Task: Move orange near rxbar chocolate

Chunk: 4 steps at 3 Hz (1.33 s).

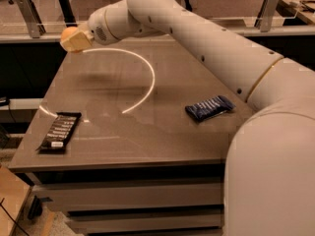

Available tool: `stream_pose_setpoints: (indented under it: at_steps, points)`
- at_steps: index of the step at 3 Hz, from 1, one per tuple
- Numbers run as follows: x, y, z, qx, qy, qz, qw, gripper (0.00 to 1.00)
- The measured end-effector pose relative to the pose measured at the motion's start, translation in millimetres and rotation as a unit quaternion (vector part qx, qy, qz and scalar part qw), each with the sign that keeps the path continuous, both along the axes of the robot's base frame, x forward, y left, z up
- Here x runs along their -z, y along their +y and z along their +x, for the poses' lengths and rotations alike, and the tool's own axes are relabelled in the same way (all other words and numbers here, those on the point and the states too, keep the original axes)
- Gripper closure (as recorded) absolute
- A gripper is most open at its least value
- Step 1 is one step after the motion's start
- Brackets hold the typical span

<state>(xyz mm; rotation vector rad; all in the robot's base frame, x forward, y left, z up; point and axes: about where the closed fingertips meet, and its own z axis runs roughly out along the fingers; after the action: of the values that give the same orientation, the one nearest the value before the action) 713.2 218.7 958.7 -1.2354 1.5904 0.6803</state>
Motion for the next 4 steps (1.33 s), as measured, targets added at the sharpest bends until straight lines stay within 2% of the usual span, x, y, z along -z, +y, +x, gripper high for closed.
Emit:
stream_pose_setpoints:
  at_steps: [1, 3, 4]
  points:
    - [5, -5, -35, -0.037, 0.019, -0.008, 0.9991, 1.0]
    - [27, -9, -97, -0.084, 0.05, -0.013, 0.9951, 1.0]
    - [50, -11, -120, -0.092, 0.074, -0.015, 0.9929, 0.82]
